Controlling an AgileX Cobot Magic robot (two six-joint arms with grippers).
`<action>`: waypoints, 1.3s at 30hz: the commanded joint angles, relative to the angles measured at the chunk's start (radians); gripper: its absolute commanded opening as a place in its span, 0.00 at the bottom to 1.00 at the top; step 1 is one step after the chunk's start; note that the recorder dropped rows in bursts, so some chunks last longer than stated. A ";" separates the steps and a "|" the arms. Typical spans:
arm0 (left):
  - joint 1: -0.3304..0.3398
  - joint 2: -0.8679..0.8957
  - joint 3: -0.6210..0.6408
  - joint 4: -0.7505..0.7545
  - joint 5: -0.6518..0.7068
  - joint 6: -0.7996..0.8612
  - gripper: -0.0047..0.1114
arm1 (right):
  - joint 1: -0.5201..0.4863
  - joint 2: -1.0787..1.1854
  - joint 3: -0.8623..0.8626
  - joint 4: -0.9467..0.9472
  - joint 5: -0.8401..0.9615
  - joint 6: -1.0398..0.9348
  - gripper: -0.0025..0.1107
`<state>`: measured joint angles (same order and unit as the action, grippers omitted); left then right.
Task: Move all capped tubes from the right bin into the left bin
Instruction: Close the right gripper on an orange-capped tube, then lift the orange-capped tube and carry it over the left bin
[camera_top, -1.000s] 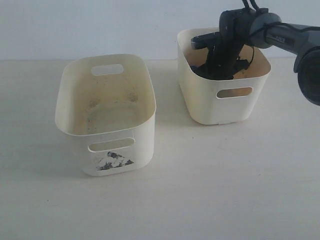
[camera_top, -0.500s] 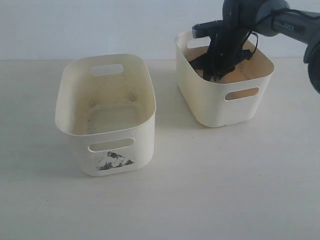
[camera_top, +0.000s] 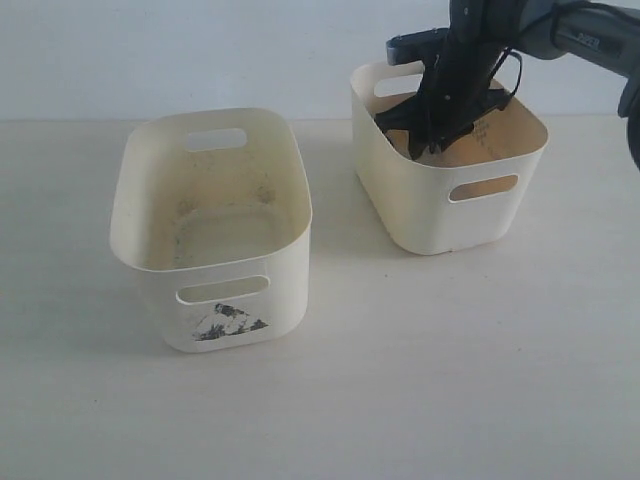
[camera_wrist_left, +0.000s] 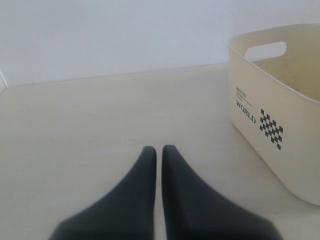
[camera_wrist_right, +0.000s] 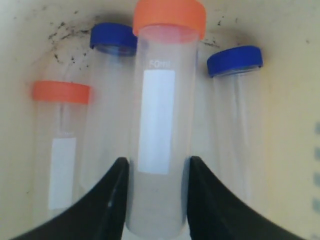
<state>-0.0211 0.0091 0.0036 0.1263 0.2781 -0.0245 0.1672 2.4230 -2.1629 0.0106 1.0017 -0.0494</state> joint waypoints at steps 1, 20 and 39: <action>0.001 -0.002 -0.004 -0.007 -0.017 -0.012 0.08 | -0.007 -0.036 -0.002 0.003 0.008 -0.004 0.02; 0.001 -0.002 -0.004 -0.007 -0.017 -0.012 0.08 | -0.007 -0.156 -0.002 0.001 0.037 0.015 0.02; 0.001 -0.002 -0.004 -0.007 -0.017 -0.012 0.08 | -0.007 -0.285 0.000 0.019 0.136 0.049 0.02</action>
<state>-0.0211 0.0091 0.0036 0.1263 0.2781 -0.0245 0.1672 2.1674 -2.1629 0.0166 1.1193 -0.0100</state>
